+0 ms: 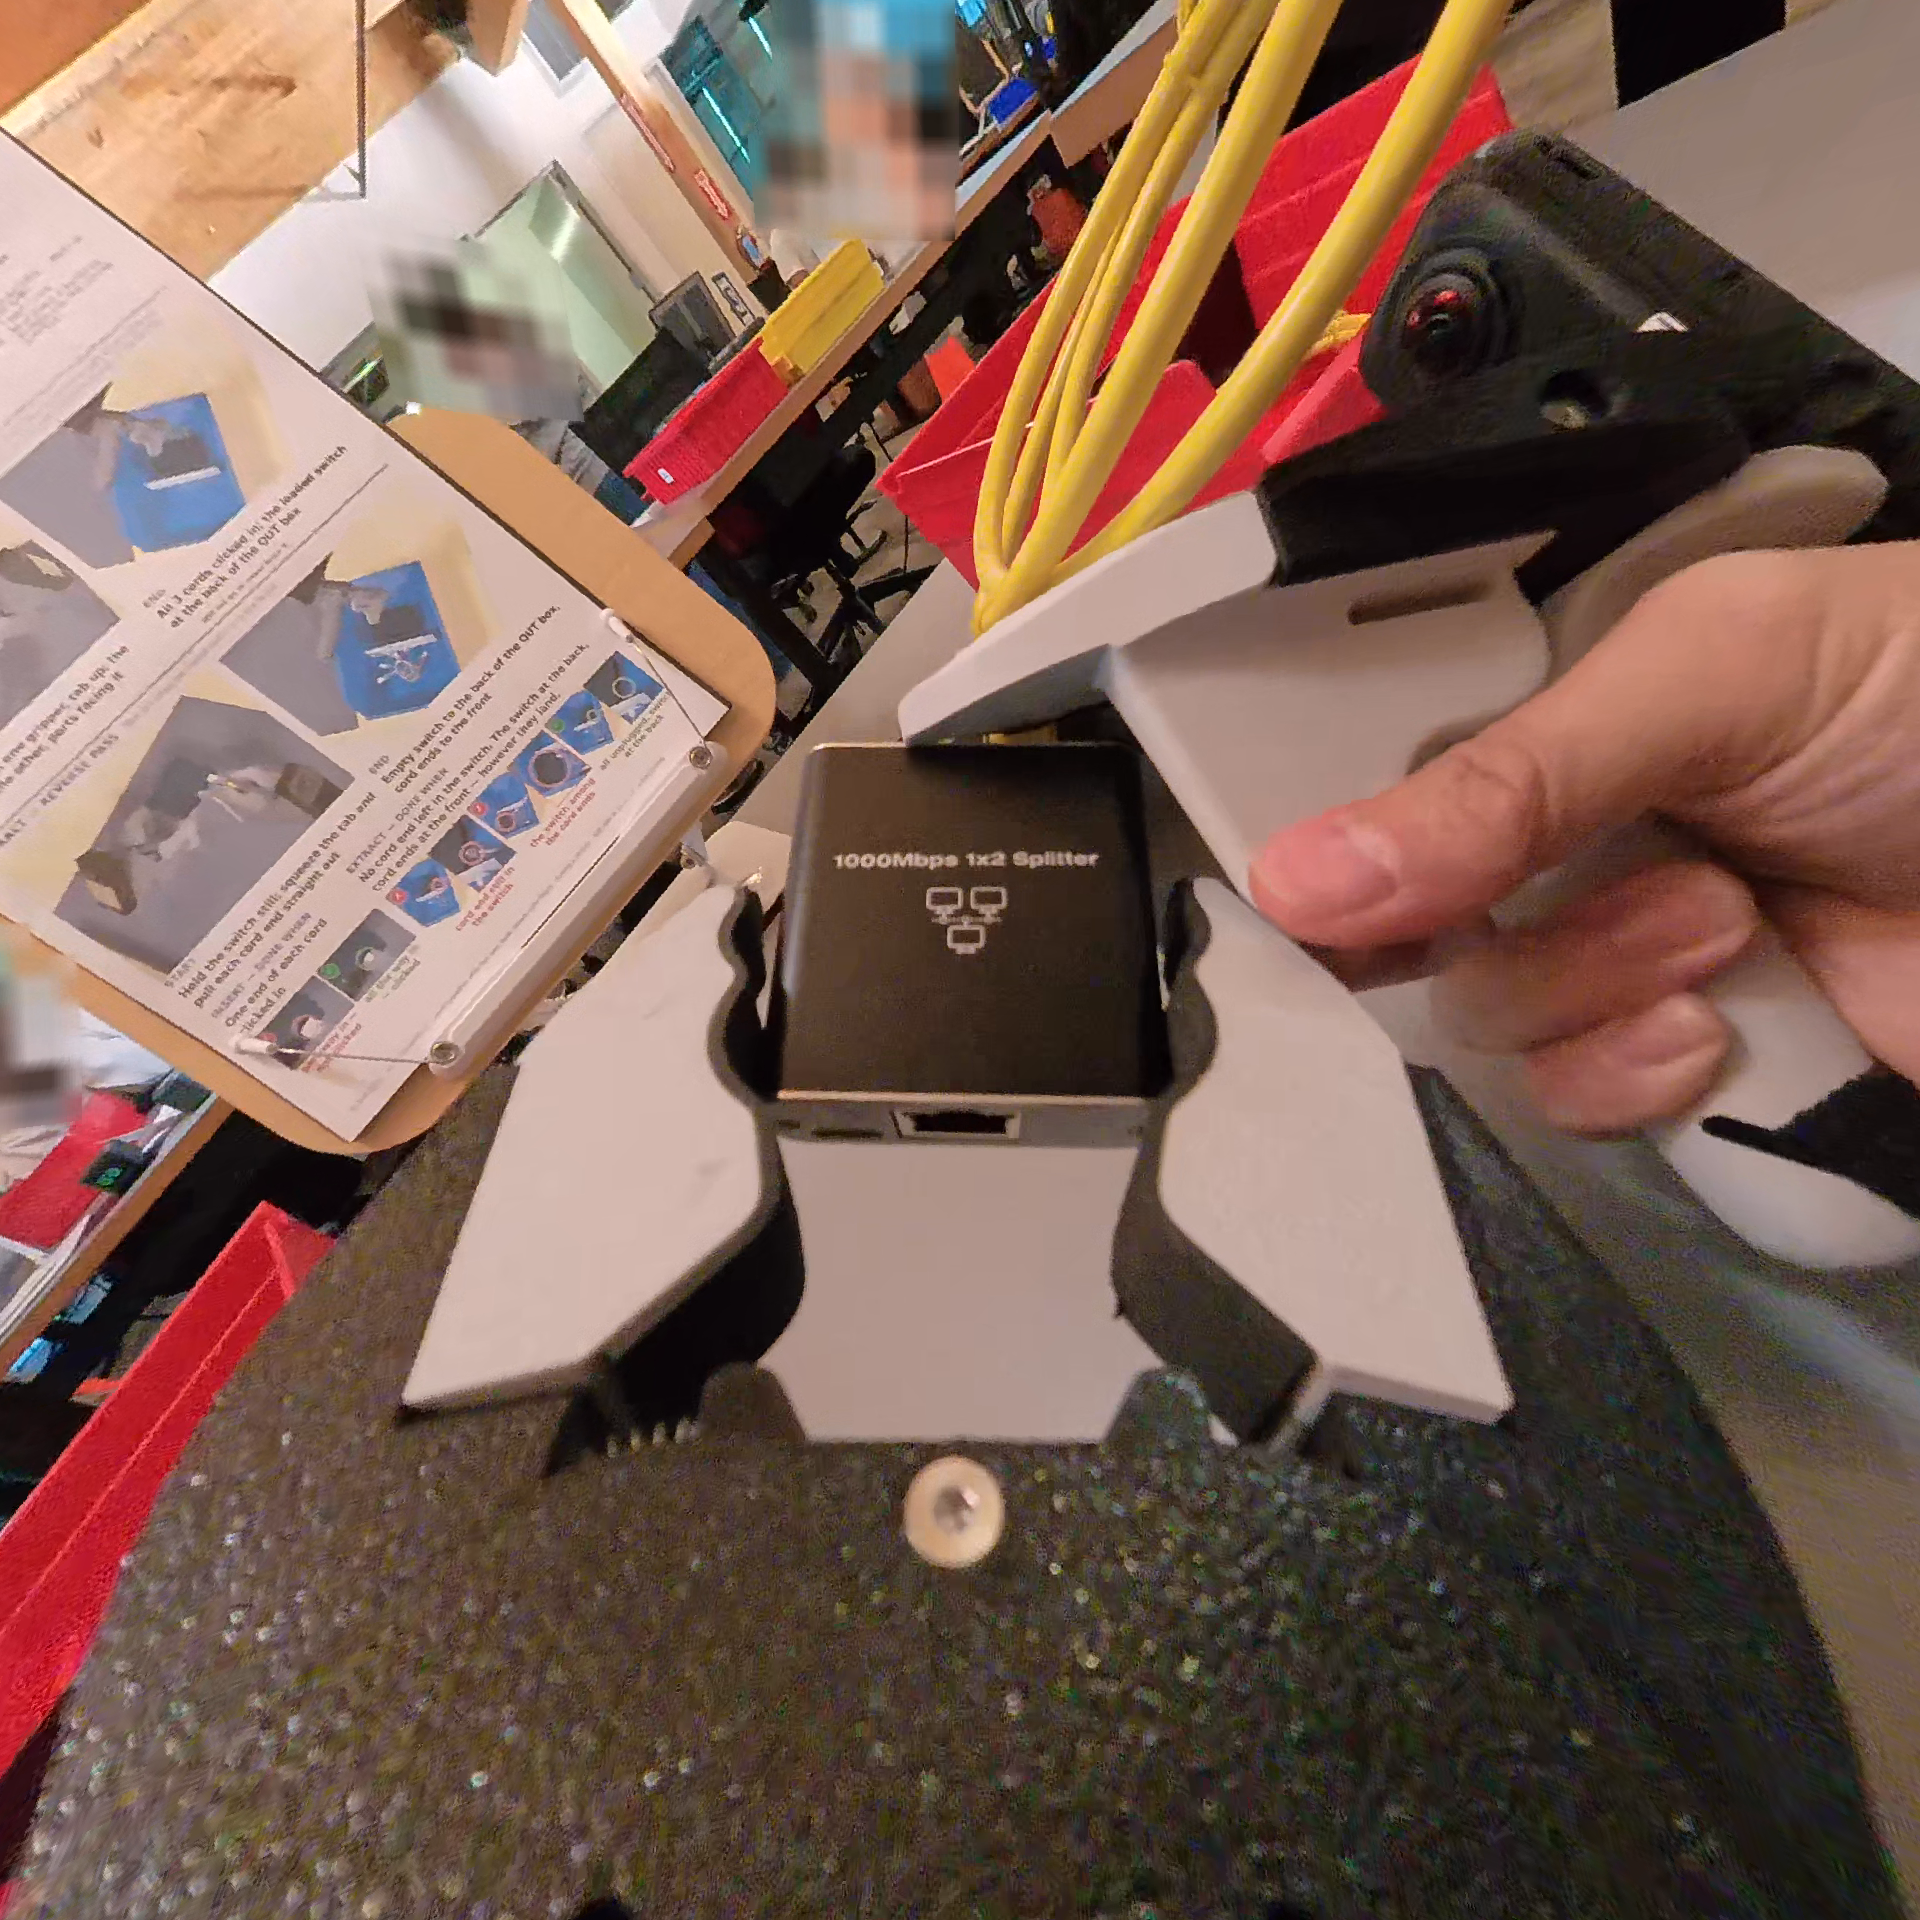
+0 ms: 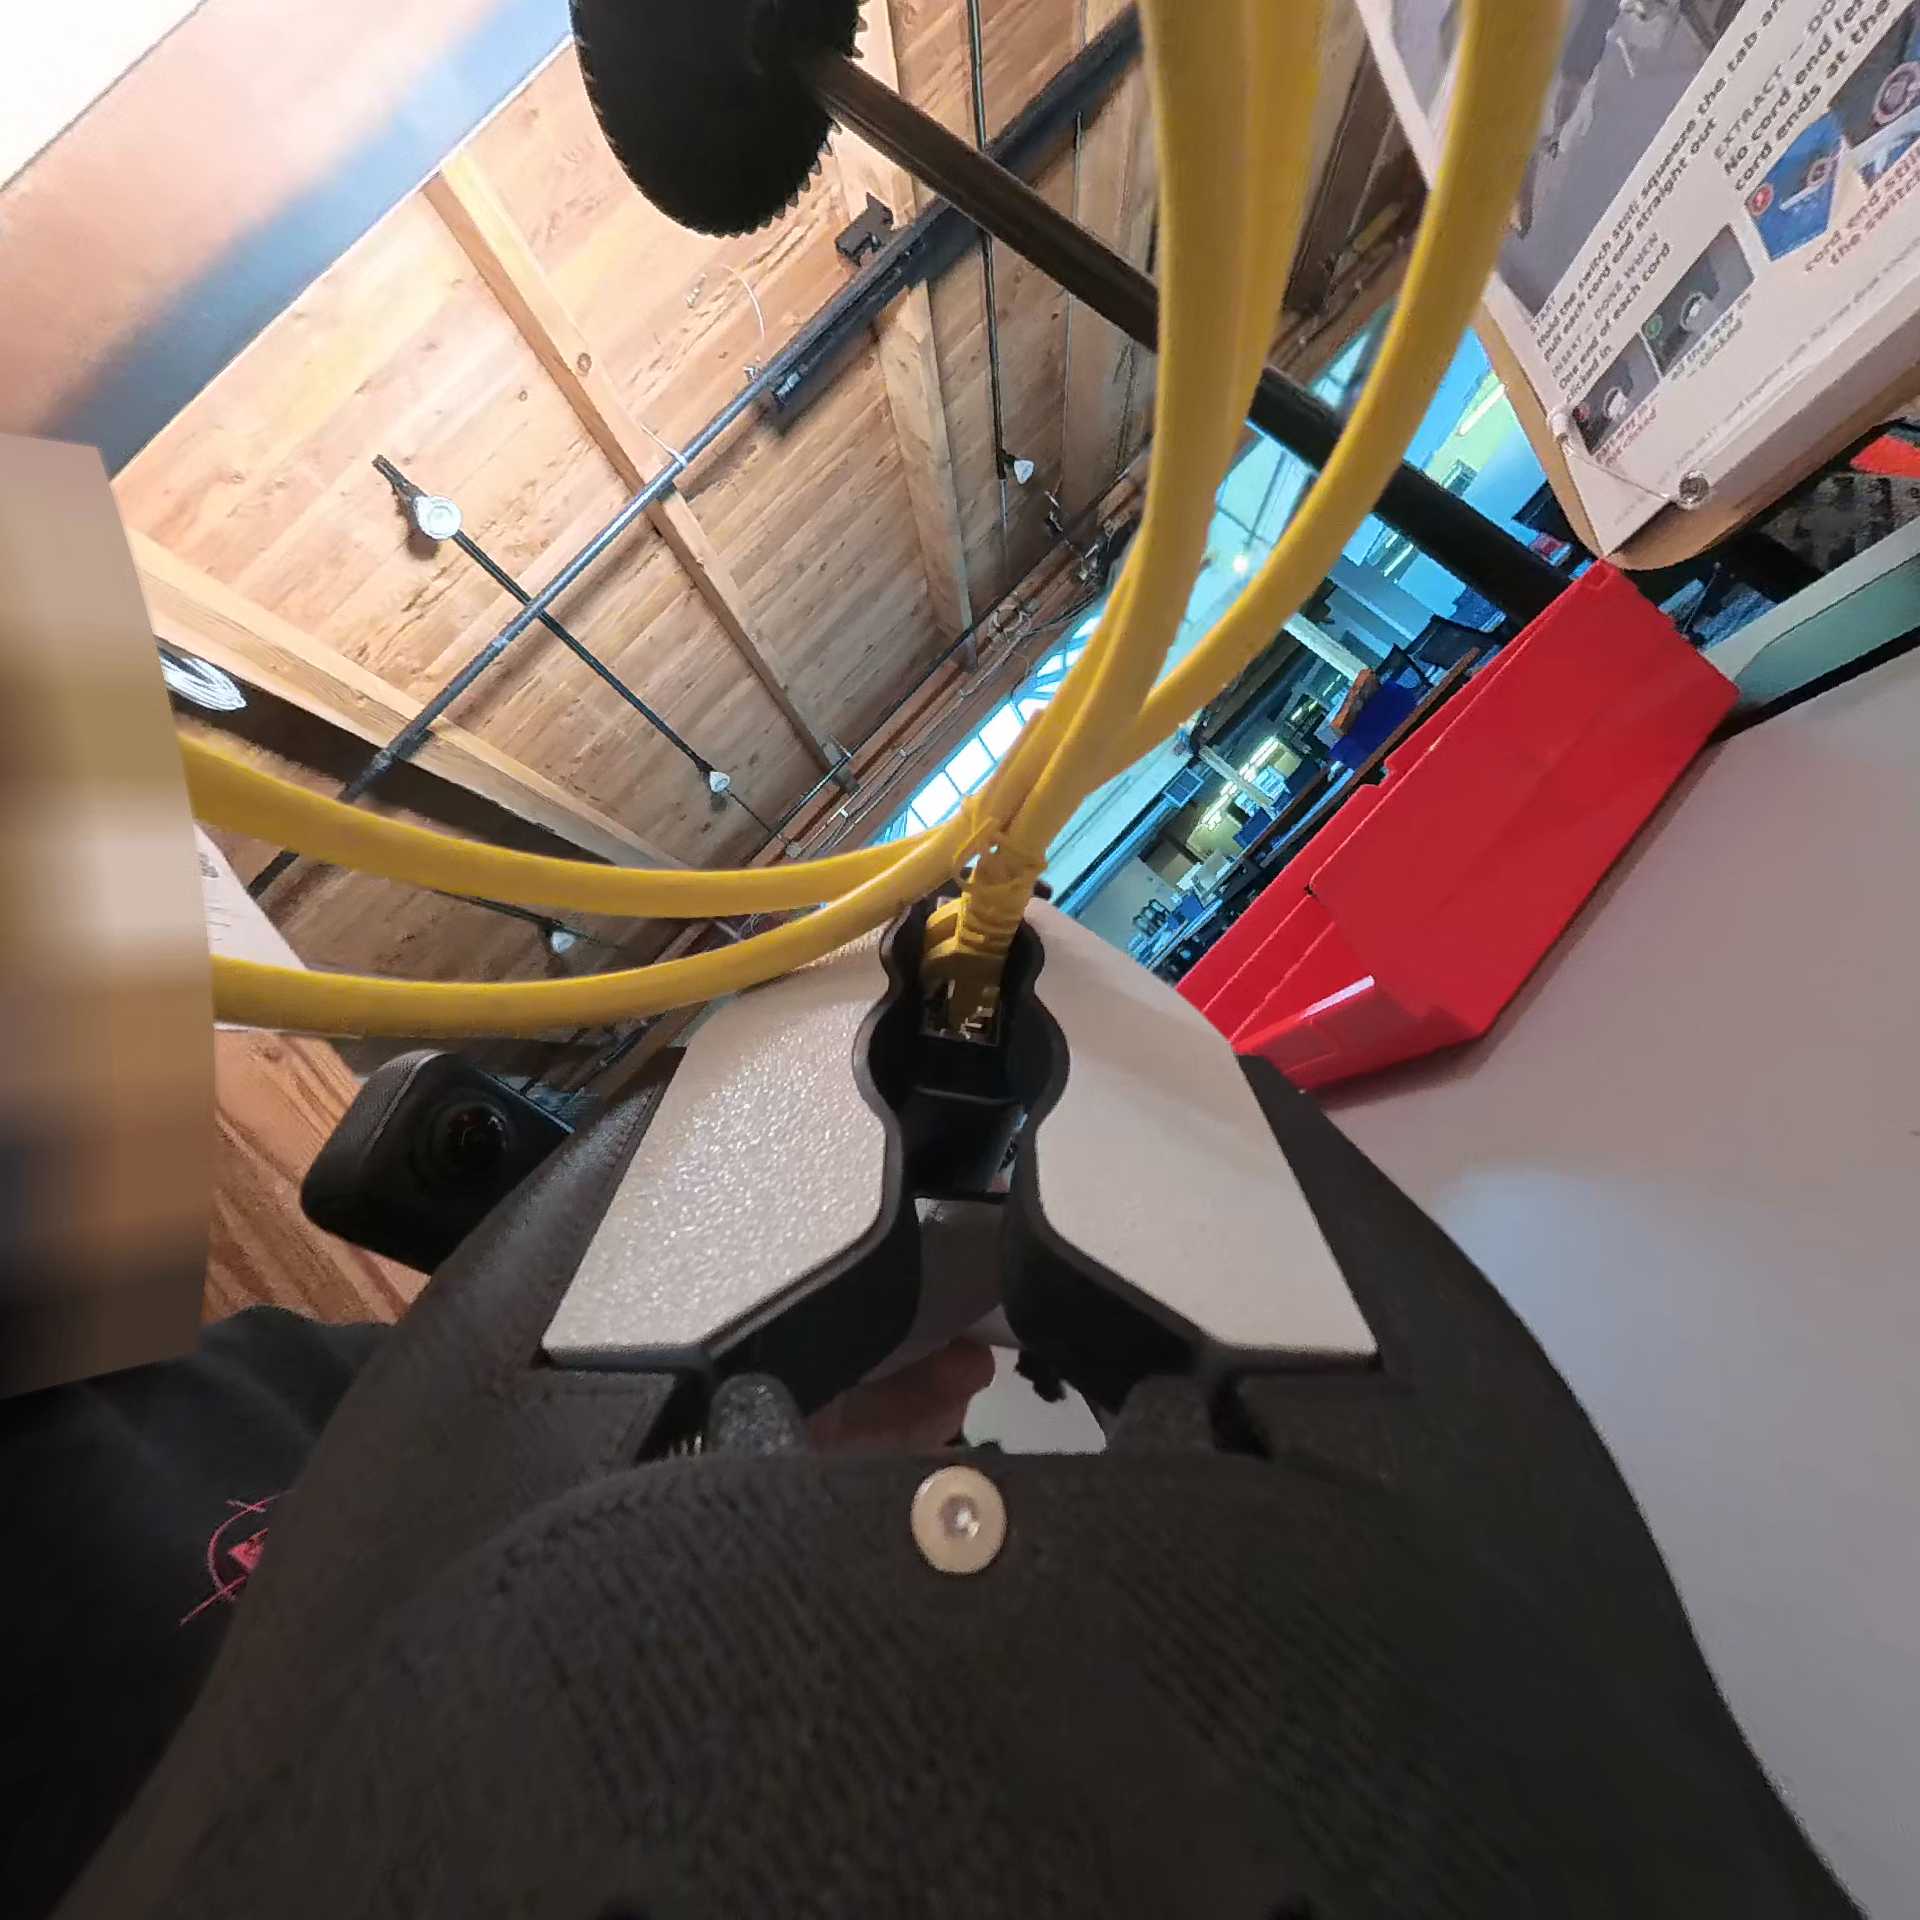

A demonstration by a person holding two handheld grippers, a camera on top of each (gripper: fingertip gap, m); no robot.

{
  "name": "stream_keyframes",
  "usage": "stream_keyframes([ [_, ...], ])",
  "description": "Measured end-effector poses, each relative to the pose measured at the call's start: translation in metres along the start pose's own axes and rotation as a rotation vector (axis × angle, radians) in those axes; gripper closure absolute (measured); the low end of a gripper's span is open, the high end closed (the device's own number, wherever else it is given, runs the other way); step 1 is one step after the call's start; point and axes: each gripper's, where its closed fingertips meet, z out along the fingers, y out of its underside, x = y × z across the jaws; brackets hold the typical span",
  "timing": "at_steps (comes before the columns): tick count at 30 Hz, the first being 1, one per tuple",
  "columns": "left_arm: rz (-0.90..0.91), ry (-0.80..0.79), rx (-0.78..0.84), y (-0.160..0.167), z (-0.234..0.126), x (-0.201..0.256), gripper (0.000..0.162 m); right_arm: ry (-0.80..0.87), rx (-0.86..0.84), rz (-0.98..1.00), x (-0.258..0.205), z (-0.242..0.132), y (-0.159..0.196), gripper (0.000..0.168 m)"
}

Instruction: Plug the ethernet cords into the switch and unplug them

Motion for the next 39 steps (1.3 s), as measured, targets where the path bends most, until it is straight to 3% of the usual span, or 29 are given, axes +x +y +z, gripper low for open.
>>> stream_keyframes([
  [1, -0.006, 0.007, -0.002, 0.0, 0.0, 0.0, 0.088, 0.002, -0.007, -0.008, -0.001, 0.0, 0.0, 0.154],
  [4, -0.155, 0.097, -0.002, 0.002, 0.002, 0.004, 0.087, 0.053, -0.043, -0.057, 0.002, 0.0, 0.001, 0.153],
  [19, -0.054, 0.08, 0.002, 0.003, 0.005, 0.005, 0.088, 0.067, -0.063, -0.126, 0.0, 0.001, -0.001, 0.153],
  [22, 0.0, 0.089, 0.026, 0.002, 0.001, 0.006, 0.101, 0.092, 0.005, -0.115, 0.005, -0.01, -0.021, 0.154],
  [26, -0.012, 0.091, 0.064, -0.005, -0.001, 0.007, 0.1, 0.077, 0.003, -0.14, -0.003, -0.01, -0.025, 0.153],
  [29, -0.139, 0.147, 0.129, -0.012, -0.003, 0.005, 0.092, 0.055, -0.003, -0.125, -0.006, -0.008, -0.023, 0.153],
  [32, -0.248, 0.217, 0.201, -0.02, -0.006, 0.004, 0.103, 0.01, -0.002, -0.057, -0.008, -0.002, -0.013, 0.153],
  [39, -0.122, 0.172, 0.222, -0.02, -0.007, 0.003, 0.103, -0.015, 0.052, 0.05, -0.009, -0.001, -0.014, 0.153],
])
